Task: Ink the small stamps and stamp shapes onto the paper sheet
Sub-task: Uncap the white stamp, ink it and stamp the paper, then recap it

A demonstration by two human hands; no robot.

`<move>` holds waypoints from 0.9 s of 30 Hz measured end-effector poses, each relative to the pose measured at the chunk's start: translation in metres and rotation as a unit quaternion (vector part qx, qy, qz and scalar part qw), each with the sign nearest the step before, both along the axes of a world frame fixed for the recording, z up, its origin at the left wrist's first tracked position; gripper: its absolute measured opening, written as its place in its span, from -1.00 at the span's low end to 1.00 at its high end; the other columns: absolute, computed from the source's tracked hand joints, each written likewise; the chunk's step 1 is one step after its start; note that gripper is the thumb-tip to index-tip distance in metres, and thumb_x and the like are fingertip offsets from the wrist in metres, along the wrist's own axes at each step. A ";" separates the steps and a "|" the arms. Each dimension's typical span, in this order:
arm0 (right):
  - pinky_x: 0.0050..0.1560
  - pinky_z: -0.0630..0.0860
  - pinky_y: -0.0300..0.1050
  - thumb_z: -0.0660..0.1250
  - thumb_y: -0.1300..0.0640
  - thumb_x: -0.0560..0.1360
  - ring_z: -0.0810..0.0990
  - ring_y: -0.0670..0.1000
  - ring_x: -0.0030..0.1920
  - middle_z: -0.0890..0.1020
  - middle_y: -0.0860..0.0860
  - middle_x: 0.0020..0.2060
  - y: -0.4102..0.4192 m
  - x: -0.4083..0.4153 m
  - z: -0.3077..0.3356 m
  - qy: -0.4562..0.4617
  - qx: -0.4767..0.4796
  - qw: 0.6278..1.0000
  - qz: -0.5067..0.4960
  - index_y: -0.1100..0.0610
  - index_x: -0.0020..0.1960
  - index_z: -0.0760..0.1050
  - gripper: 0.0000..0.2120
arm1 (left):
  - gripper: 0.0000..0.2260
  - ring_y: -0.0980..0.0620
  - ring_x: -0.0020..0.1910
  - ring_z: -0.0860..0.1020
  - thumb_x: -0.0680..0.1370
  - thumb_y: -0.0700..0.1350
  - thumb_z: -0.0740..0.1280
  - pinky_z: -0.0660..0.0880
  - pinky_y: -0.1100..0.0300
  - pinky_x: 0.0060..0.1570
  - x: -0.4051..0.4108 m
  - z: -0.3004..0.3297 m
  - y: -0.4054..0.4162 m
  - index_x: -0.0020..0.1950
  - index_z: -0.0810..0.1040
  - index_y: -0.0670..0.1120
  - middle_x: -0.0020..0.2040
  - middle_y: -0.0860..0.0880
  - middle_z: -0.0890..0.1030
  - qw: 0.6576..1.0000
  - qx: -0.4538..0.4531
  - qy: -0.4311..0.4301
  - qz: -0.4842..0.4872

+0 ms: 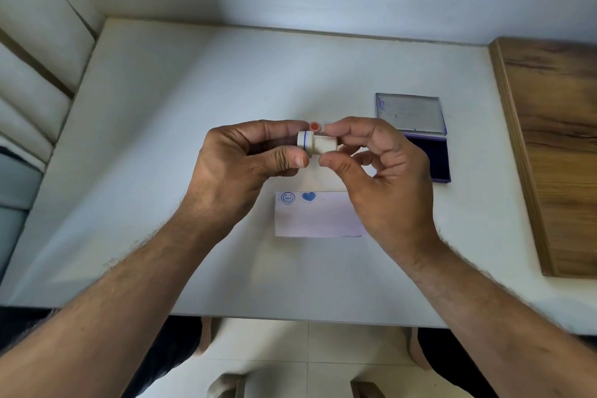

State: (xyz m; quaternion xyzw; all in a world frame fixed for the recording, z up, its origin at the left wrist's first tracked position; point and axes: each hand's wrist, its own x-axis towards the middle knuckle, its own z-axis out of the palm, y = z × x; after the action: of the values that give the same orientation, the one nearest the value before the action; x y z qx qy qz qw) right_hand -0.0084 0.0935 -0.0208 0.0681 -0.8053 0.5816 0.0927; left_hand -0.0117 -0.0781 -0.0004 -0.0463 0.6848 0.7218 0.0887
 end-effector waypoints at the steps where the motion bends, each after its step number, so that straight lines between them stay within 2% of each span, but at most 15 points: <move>1: -0.15 0.57 -0.13 0.48 0.25 0.41 0.63 0.01 -0.12 0.69 0.02 -0.05 0.001 0.000 -0.001 0.010 0.013 1.000 0.001 0.10 0.04 0.62 -0.78 | -0.73 0.10 -0.18 0.67 0.42 -0.36 0.44 0.59 0.24 -0.13 0.000 0.000 0.000 -0.09 0.71 0.03 -0.14 0.05 0.73 1.000 0.000 0.001 -0.001; 6: -0.12 0.56 -0.26 0.49 0.26 0.42 0.63 -0.07 -0.16 0.71 0.02 -0.06 0.002 0.001 -0.004 0.057 0.063 0.996 -0.008 0.17 0.07 0.65 -0.77 | -0.74 0.10 -0.16 0.67 0.41 -0.34 0.45 0.58 0.25 -0.12 0.000 0.000 -0.001 -0.09 0.72 0.02 -0.13 0.06 0.73 1.000 0.000 0.004 -0.007; 10: -0.10 0.55 -0.33 0.50 0.24 0.41 0.67 -0.09 -0.17 0.72 0.00 -0.07 0.003 0.003 -0.006 0.076 0.069 0.995 -0.012 0.20 0.08 0.66 -0.76 | -0.77 0.12 -0.01 0.68 0.38 -0.32 0.46 0.61 0.20 -0.07 0.000 -0.002 -0.002 -0.13 0.74 0.00 -0.08 0.04 0.74 1.000 0.006 0.000 -0.017; 14: -0.05 0.56 -0.36 0.48 0.28 0.41 0.65 -0.29 -0.08 0.67 -0.06 -0.01 0.003 0.006 -0.007 0.074 0.028 0.997 0.001 0.27 0.07 0.64 -0.76 | -0.80 0.12 0.01 0.68 0.35 -0.29 0.46 0.61 0.23 -0.07 0.000 -0.001 -0.003 -0.16 0.74 0.00 -0.08 0.05 0.74 0.999 0.017 0.004 -0.027; 18: -0.14 0.62 -0.25 0.43 0.23 0.44 0.66 -0.26 -0.11 0.68 -0.03 0.02 0.003 0.005 -0.006 0.044 -0.023 0.999 0.021 0.25 0.10 0.62 -0.75 | -0.79 0.10 0.01 0.68 0.33 -0.29 0.47 0.61 0.22 -0.07 0.000 -0.002 -0.004 -0.18 0.74 -0.01 -0.10 0.04 0.74 0.999 0.030 0.008 -0.023; 22: -0.28 0.59 -0.32 0.43 0.25 0.45 0.66 -0.27 -0.21 0.68 -0.03 -0.02 0.003 0.005 -0.005 0.013 -0.047 0.999 0.023 0.15 0.10 0.60 -0.78 | -0.78 0.11 0.02 0.68 0.31 -0.33 0.46 0.57 0.31 -0.07 0.001 -0.002 -0.001 -0.20 0.74 -0.02 -0.14 0.03 0.74 0.998 0.049 0.022 -0.018; 27: -0.27 0.59 -0.33 0.43 0.23 0.45 0.68 -0.22 -0.19 0.68 -0.03 -0.03 0.002 0.004 -0.006 -0.004 -0.050 0.999 0.016 0.24 0.07 0.63 -0.79 | -0.79 0.13 -0.05 0.69 0.27 -0.34 0.46 0.57 0.33 -0.08 0.001 -0.003 0.000 -0.23 0.74 -0.05 -0.21 0.02 0.74 0.997 0.061 0.034 -0.018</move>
State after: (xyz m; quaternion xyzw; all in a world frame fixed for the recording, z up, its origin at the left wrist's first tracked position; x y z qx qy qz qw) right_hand -0.0040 0.0959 -0.0264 0.0734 -0.7743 0.6230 0.0834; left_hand -0.0106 -0.0778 -0.0030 -0.0038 0.6430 0.7616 0.0805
